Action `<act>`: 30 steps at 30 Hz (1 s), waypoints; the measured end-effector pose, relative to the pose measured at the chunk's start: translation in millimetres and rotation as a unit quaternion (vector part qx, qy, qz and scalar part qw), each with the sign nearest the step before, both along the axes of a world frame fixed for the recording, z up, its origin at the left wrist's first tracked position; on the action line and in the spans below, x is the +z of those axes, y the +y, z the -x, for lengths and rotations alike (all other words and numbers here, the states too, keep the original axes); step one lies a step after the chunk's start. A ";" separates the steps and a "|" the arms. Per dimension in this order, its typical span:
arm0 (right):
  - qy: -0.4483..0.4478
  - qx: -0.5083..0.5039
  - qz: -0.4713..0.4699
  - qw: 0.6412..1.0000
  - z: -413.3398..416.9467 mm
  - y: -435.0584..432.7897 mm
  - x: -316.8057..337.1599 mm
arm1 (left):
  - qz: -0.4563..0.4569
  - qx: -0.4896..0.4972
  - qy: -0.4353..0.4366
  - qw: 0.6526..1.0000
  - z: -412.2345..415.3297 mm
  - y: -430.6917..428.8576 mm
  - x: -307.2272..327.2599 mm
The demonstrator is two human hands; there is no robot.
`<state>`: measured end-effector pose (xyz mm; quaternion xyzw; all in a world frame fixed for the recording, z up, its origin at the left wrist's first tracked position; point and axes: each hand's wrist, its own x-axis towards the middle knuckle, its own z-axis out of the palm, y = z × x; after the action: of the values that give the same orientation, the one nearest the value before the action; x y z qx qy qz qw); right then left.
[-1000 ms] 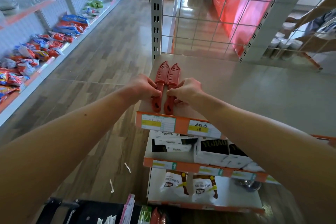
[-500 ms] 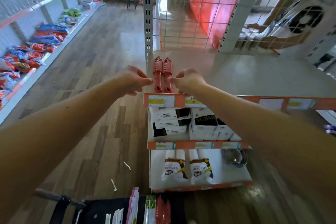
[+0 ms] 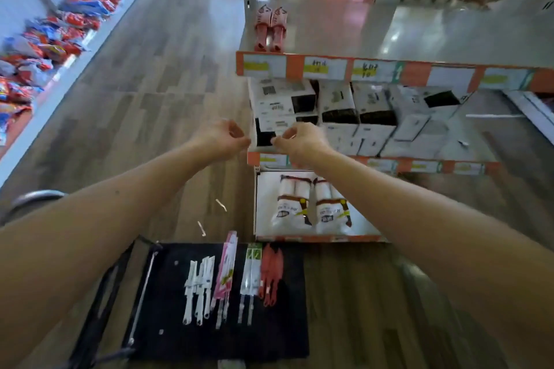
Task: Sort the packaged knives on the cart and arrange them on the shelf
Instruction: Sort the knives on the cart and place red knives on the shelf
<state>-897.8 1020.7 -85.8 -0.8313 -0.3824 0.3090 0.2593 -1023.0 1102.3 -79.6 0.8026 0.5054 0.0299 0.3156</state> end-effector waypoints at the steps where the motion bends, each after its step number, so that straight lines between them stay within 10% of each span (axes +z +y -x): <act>1: 0.010 0.011 0.012 1.000 1.5 -8.7 -17.0 | -0.010 0.003 0.015 1.000 3.3 -10.0 -17.8; 30: 0.062 -0.081 0.209 0.973 46.8 -146.4 -659.8 | 0.165 0.043 0.092 0.981 45.0 -143.0 -678.5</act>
<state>-944.6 874.3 -745.6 -0.8746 -0.2241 0.4109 0.1267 -1068.0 959.3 -758.1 0.7163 0.5643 -0.1141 0.3942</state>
